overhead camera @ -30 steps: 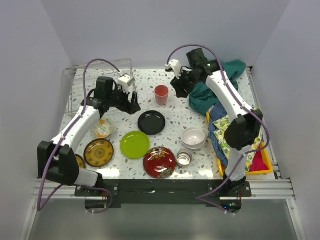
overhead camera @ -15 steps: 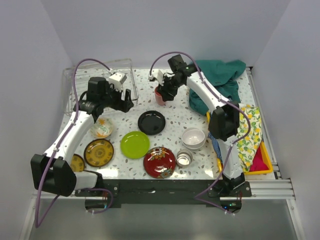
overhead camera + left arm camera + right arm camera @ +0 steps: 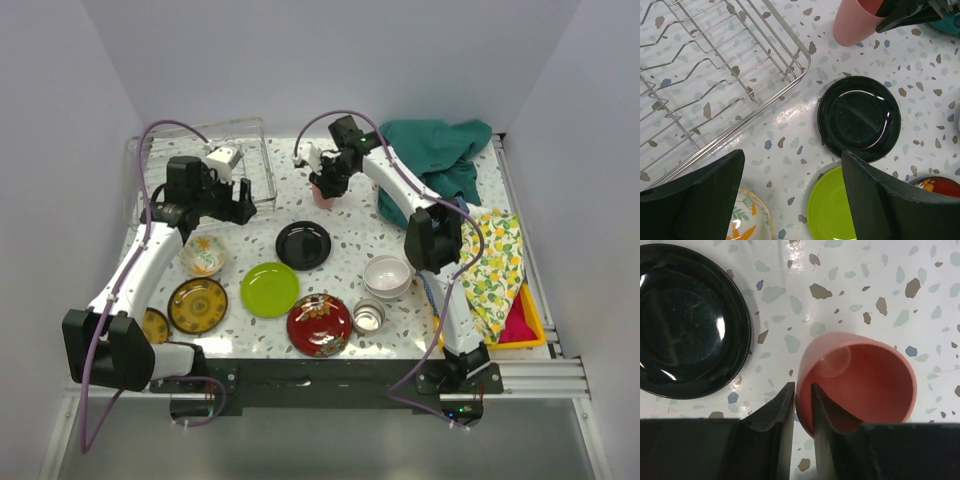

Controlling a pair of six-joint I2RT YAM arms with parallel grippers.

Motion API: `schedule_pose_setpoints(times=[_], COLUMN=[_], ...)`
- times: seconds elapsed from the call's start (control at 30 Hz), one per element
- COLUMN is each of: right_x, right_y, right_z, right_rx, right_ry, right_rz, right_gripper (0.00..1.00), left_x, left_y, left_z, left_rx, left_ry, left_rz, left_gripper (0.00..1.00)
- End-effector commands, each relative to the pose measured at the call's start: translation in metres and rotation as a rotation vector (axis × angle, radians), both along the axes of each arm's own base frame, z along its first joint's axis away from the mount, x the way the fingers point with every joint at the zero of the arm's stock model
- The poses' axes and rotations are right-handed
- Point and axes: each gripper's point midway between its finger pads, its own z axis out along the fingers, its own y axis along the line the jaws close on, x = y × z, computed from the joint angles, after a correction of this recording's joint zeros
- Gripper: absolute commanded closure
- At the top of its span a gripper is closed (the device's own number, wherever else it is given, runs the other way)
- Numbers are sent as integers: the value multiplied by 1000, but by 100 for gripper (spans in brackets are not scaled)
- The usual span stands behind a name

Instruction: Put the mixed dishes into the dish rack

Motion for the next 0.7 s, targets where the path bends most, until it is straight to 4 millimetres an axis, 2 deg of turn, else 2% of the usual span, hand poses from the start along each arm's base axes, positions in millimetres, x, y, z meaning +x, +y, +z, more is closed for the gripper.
schedule_pose_setpoints(times=[0.0,0.07,0.1,0.13,0.23,0.33,0.4,0.43,0.47,0.53,0.57,0.63,0.67], right_x=[-2,-11,-15,-21,-53,-94,-116,-133,-141,-163,-169,-182,-186], right_y=[-4,-11,-14,-17,-26,-41,-50,-54,-56,-58,-58,-53,-51], right_z=[37,38,49,49,63,65,61,50,58,50,55,48,51], right_rx=[7,-21,-20,-28,-33,-72,-95,-114,-109,-121,-117,-124,-118], right_ry=[-84,-77,-89,-79,-27,35,70,104,92,128,117,130,116], right_rz=[38,53,55,64,113,176,210,235,244,282,290,314,324], right_gripper=[90,97,100,100,100,100,100,100,100,100,100,100,100], left_x=[2,3,3,4,7,13,15,18,19,23,25,27,28], left_y=[4,3,2,0,-2,-3,-4,-6,-6,-7,-7,-7,-7], left_z=[11,10,10,10,6,2,0,0,0,0,-1,1,1], left_rx=[19,13,10,2,-3,-15,-24,-31,-32,-34,-35,-35,-34], left_ry=[-56,-56,-56,-57,-56,-54,-49,-48,-46,-47,-46,-52,-54], left_rz=[-10,-16,-19,-28,-33,-24,-23,-28,-27,-27,-26,-23,-24], left_gripper=[16,16,16,16,16,16,16,16,16,16,17,17,17])
